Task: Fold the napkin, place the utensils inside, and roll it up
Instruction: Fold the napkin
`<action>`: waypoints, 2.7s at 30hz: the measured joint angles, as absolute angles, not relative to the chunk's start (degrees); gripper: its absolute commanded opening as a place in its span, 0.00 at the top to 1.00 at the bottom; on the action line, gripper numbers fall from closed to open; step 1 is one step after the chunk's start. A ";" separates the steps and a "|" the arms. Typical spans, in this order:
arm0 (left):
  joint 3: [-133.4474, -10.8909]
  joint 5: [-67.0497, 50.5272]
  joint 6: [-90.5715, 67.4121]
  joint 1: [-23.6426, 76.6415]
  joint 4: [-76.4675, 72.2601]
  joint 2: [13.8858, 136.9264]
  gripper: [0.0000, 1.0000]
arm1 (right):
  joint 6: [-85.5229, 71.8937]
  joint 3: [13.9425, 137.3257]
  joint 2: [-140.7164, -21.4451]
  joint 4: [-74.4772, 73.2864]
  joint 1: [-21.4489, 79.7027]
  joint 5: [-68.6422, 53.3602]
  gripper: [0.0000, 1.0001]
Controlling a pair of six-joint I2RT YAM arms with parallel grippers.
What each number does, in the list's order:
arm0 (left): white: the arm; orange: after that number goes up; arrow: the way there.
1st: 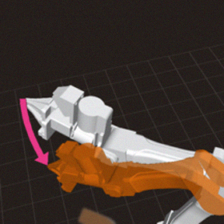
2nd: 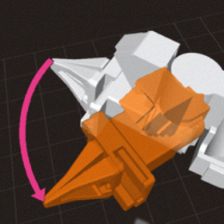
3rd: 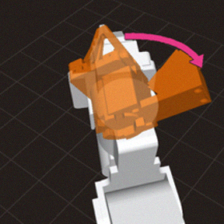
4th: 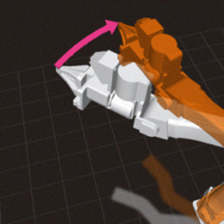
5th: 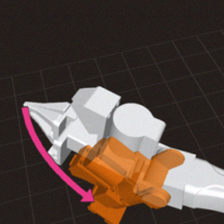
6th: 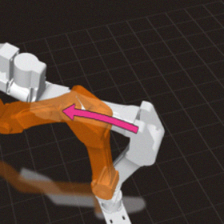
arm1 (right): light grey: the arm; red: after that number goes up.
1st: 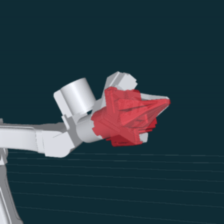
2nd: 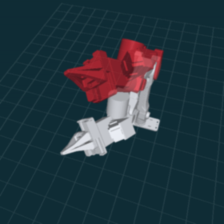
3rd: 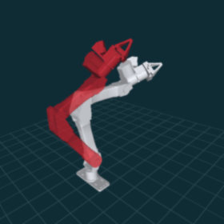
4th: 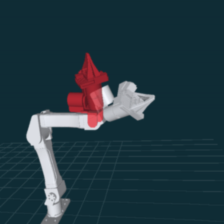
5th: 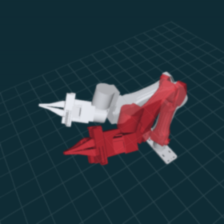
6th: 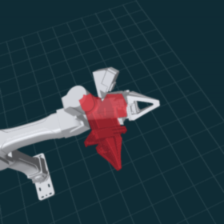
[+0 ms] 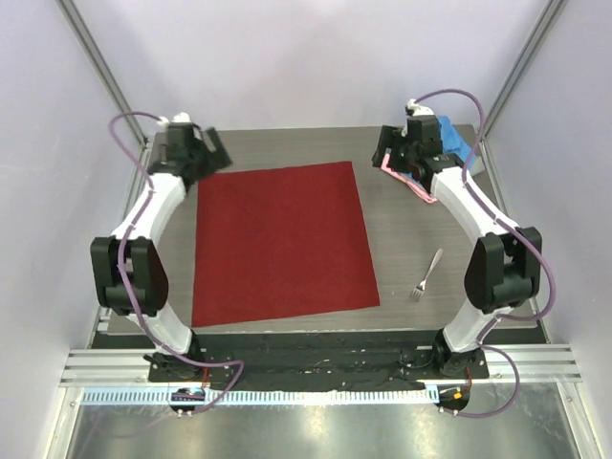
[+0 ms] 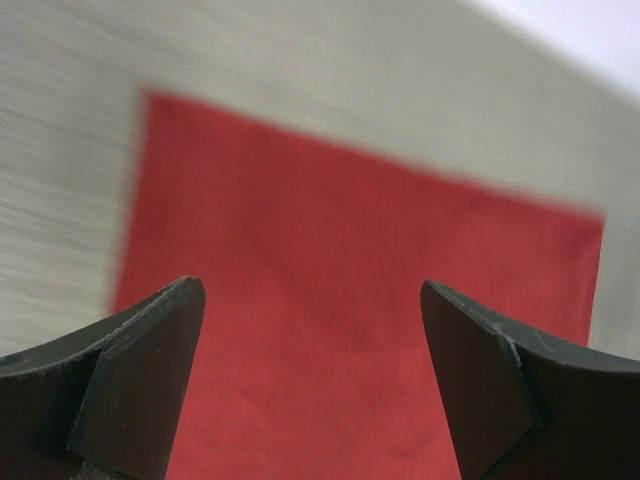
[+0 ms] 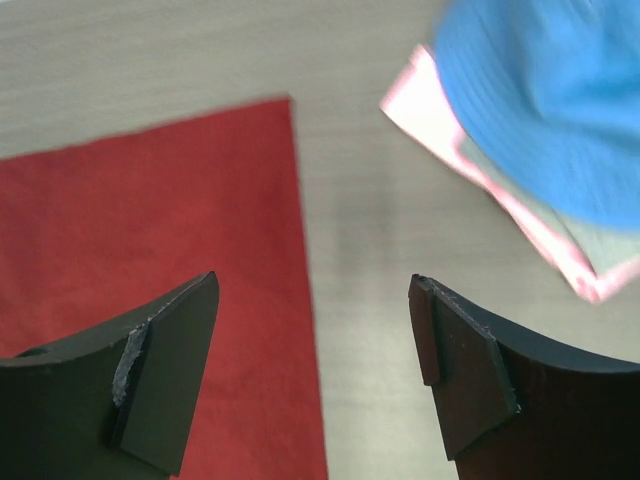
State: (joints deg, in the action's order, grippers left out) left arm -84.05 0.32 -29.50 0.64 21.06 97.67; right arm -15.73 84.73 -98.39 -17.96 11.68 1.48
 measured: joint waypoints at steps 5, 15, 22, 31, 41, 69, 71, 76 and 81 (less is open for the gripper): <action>-72.49 3.49 -29.52 17.67 16.73 92.84 0.10 | -19.42 77.23 -92.64 -21.04 7.60 4.08 0.15; -71.61 5.13 -29.45 53.12 12.27 97.78 0.25 | -22.04 76.29 -85.86 -21.91 -0.93 6.04 0.15; -75.66 5.06 -29.56 65.71 12.60 105.67 0.53 | -22.52 72.29 -79.68 -21.85 -4.19 5.58 0.15; -85.01 7.75 -31.00 70.19 18.65 113.89 0.56 | -22.94 69.34 -74.48 -21.89 -5.37 2.42 0.15; -87.22 10.74 -33.93 71.44 25.21 115.59 0.62 | -23.18 68.18 -74.39 -21.93 -5.39 0.01 0.15; -97.34 9.39 -35.09 73.17 33.80 125.62 0.64 | -23.99 67.68 -73.60 -21.87 -5.39 -2.48 0.15; -97.62 9.39 -35.09 73.17 34.22 125.64 0.67 | -23.97 67.66 -73.60 -21.87 -5.39 -2.48 0.14; -97.71 9.50 -35.16 73.17 34.92 125.64 0.66 | -23.94 67.48 -73.47 -21.89 -5.39 -2.48 0.14; -97.71 9.85 -35.35 73.17 35.03 125.64 0.64 | -23.94 67.48 -73.10 -21.87 -5.39 -2.48 0.14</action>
State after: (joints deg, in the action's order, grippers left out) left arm -97.71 9.85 -35.35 73.17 35.03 125.64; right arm -23.94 67.48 -73.10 -21.87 -5.39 -2.48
